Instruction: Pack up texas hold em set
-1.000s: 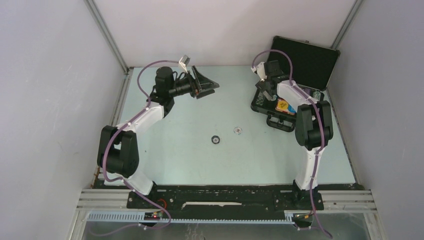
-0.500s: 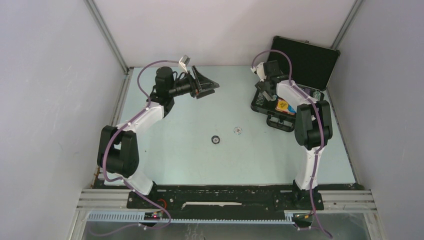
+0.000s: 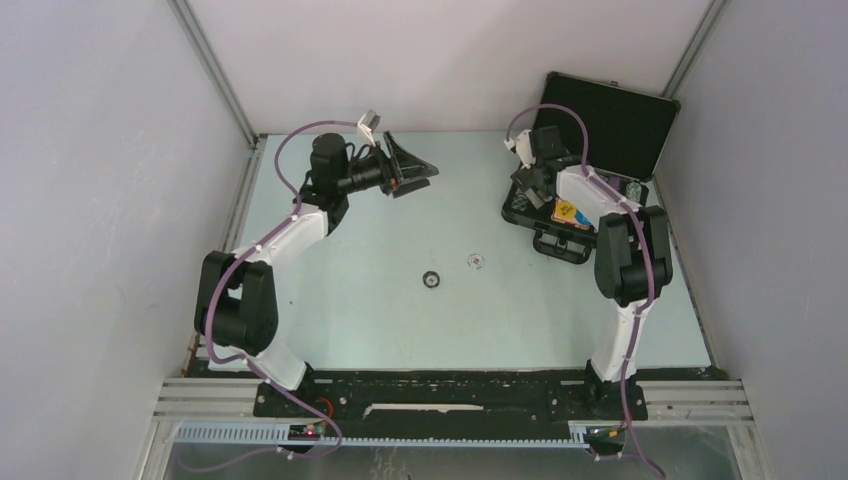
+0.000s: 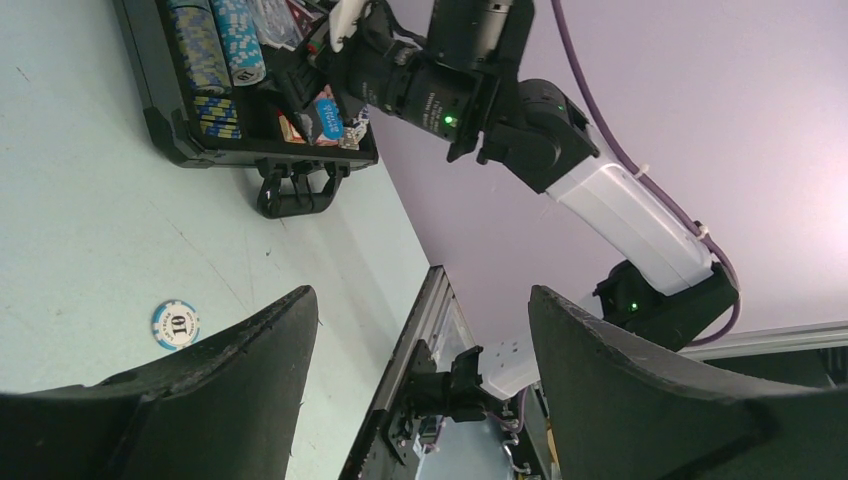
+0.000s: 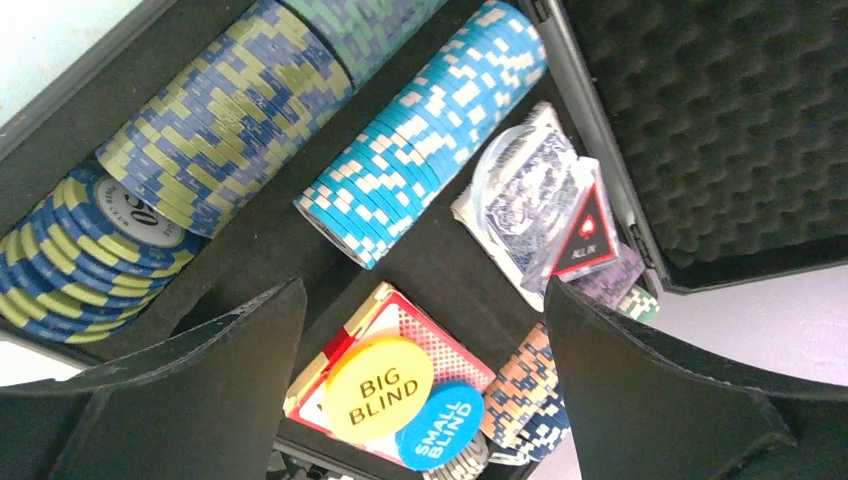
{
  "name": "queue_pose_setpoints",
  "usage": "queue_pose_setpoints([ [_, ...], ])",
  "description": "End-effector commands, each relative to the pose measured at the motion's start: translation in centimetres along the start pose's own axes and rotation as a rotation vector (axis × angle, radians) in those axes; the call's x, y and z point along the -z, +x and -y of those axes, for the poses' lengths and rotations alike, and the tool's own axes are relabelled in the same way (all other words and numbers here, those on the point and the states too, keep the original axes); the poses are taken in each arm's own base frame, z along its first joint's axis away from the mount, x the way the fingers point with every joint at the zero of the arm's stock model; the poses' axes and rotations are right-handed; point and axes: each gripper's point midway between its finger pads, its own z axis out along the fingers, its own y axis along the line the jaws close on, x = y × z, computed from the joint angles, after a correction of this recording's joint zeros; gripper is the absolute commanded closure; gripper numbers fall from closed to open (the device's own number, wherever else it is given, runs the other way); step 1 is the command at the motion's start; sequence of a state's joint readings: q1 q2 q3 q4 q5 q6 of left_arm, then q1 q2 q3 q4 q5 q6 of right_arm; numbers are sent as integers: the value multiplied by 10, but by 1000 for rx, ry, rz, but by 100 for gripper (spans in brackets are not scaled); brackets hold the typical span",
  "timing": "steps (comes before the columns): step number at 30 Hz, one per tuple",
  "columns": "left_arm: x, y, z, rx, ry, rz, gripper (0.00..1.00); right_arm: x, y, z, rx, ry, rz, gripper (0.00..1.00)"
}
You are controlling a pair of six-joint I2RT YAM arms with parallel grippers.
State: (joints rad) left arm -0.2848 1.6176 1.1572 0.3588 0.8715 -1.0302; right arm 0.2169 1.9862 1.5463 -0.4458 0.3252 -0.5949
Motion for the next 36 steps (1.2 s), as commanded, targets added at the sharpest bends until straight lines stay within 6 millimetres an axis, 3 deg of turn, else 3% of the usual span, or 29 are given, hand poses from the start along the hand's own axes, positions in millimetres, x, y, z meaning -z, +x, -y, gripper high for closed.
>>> queue_pose_setpoints([
  [1,5,4,5,-22,28,-5,17,39,-30,23,-61,46,118,1],
  [6,6,3,9,-35,29,5,17,62,-37,16,-80,18,144,0],
  [14,27,-10,6,-195,-180,74,17,146,-65,-17,-258,-42,340,0],
  [17,41,-18,5,-263,-276,128,17,169,-73,-22,-374,-35,357,0],
  [19,51,-24,8,-300,-329,175,17,181,-72,-37,-412,-79,334,0],
  [23,73,-37,18,-375,-407,277,17,198,-55,-65,-488,-202,266,0],
  [28,92,-46,28,-443,-462,354,17,220,-42,-106,-507,-371,333,0],
  [33,97,-49,31,-466,-474,369,17,207,-34,-138,-589,-468,277,0],
  [36,97,-49,31,-472,-479,369,17,206,-34,-168,-702,-646,165,0],
])
